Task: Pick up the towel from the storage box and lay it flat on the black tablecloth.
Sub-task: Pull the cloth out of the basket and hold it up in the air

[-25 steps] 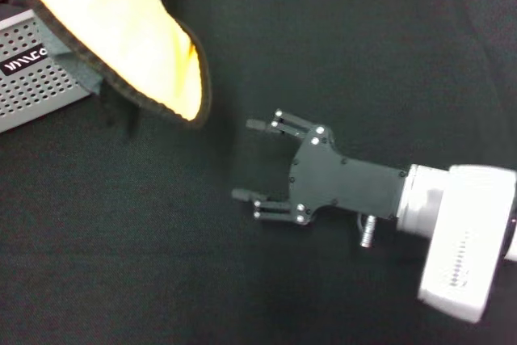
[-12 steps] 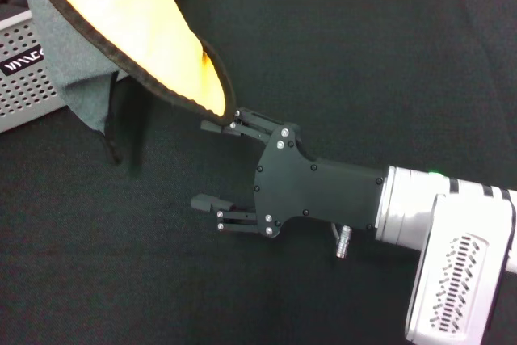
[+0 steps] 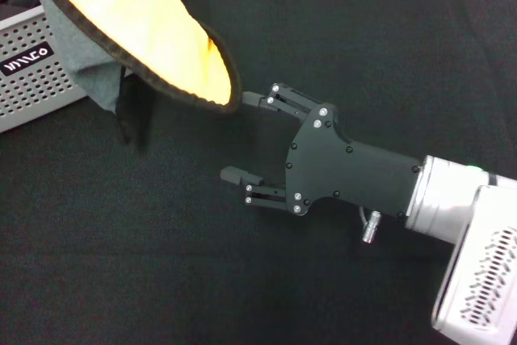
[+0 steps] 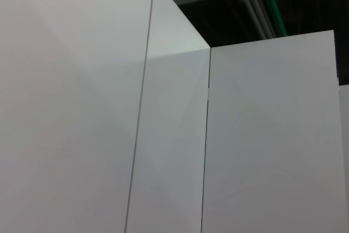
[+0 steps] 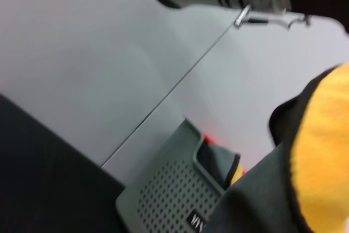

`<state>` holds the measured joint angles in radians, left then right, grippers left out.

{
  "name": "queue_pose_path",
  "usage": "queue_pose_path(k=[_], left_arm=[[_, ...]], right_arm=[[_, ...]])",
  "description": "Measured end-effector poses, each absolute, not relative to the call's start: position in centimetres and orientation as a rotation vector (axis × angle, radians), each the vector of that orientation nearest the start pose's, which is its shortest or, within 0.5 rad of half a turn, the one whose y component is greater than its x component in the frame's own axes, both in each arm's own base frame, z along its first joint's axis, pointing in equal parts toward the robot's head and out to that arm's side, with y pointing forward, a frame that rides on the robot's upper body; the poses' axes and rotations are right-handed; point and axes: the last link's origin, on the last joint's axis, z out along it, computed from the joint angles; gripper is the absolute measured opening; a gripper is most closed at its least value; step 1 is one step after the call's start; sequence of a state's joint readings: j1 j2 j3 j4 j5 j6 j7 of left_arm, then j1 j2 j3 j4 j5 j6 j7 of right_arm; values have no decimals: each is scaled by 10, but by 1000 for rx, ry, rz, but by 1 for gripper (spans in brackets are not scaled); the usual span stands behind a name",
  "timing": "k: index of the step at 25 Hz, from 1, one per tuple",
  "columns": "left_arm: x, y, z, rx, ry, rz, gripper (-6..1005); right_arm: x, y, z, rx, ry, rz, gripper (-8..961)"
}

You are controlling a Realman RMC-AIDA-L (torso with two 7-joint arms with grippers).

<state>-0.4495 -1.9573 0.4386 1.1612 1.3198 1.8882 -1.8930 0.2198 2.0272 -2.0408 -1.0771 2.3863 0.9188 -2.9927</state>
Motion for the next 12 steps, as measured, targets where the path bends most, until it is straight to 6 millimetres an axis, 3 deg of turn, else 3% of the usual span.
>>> queue_pose_path(k=[12], left_arm=[[-193,303,216,-2309,-261,-1391,19]], right_arm=[[126,265,-75,-2226,-875,818,810]])
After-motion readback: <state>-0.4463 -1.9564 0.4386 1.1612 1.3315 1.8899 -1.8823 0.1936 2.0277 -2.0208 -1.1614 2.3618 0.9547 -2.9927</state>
